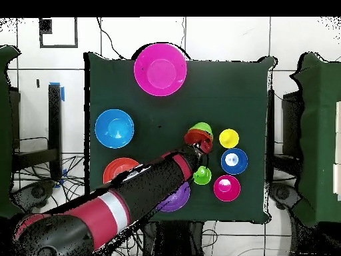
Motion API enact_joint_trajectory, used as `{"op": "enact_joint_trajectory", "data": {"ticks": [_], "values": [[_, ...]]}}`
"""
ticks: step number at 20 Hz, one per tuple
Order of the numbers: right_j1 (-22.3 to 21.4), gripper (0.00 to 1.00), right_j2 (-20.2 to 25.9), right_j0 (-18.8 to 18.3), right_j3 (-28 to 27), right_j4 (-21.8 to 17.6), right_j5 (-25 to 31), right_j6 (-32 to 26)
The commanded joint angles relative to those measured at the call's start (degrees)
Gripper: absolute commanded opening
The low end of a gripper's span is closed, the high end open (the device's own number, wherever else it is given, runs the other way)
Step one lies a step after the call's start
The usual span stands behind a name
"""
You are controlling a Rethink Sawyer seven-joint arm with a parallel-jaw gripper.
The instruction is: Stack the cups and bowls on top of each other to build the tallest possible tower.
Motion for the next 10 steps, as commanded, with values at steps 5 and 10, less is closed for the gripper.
{"op": "enact_joint_trajectory", "data": {"ticks": [5, 10], "values": [[4.05, 0.00, -5.03, 1.86, -7.19, 2.92, -6.40, 4.87], [4.52, 0.00, -5.87, 1.17, -7.40, 4.33, -9.20, 5.62]]}}
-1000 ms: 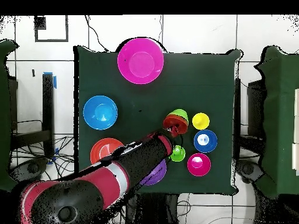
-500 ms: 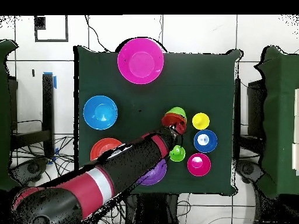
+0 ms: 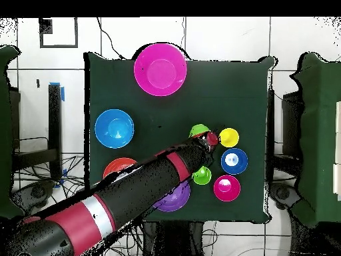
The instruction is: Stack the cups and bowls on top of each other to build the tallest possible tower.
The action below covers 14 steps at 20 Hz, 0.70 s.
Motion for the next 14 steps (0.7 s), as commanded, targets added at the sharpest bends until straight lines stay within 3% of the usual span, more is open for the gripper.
{"op": "enact_joint_trajectory", "data": {"ticks": [1, 6, 11, 14], "values": [[2.53, 0.00, 2.67, -0.35, -5.70, 4.02, -5.58, 5.59], [0.56, 0.00, 4.93, -1.34, -4.76, 3.10, -6.83, 6.31], [-6.97, 0.00, 17.15, -6.67, -3.01, -1.30, -3.38, 8.35], [-8.17, 0.00, 20.01, -7.36, -2.62, -0.67, 0.58, 7.42]]}}
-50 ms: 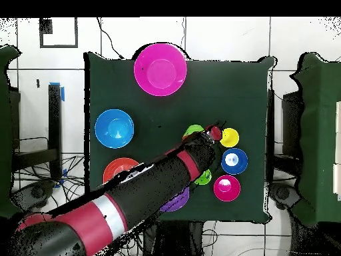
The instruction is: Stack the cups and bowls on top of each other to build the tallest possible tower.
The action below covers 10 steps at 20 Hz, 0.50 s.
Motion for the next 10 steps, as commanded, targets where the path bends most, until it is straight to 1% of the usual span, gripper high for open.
{"op": "enact_joint_trajectory", "data": {"ticks": [1, 7, 10], "values": [[-4.19, 0.00, 17.51, -3.38, -2.14, -0.17, 5.55, 7.10], [-7.95, 0.00, 21.43, -3.56, 0.40, -0.08, 14.22, 4.33], [-8.69, 0.00, 21.52, -2.67, 1.31, 0.50, 16.08, 4.44]]}}
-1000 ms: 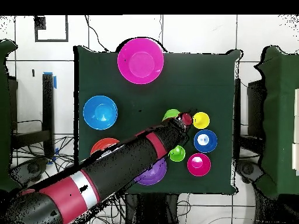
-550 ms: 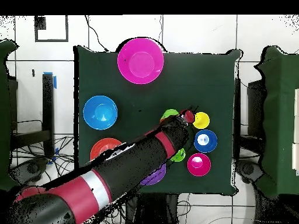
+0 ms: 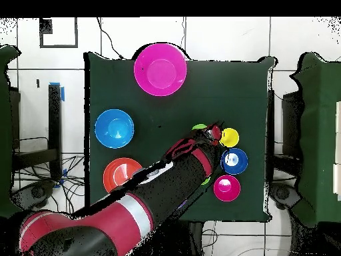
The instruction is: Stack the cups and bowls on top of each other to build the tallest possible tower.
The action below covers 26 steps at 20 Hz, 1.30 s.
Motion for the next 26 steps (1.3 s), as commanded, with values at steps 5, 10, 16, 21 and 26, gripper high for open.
{"op": "enact_joint_trajectory", "data": {"ticks": [5, 10, 16, 21, 26], "values": [[-2.60, 0.00, 12.89, 2.88, 1.74, 0.94, 13.93, 4.67], [-2.35, 0.00, 12.11, 4.35, 1.74, 0.52, 16.15, 4.52], [-0.93, 0.00, 10.04, 5.99, 0.87, -0.68, 18.40, 3.37], [-4.52, 0.00, 11.38, 5.33, 3.25, -1.82, 20.03, 1.82], [-5.96, 0.00, 12.67, 4.51, 4.52, -3.89, 19.72, -0.06]]}}
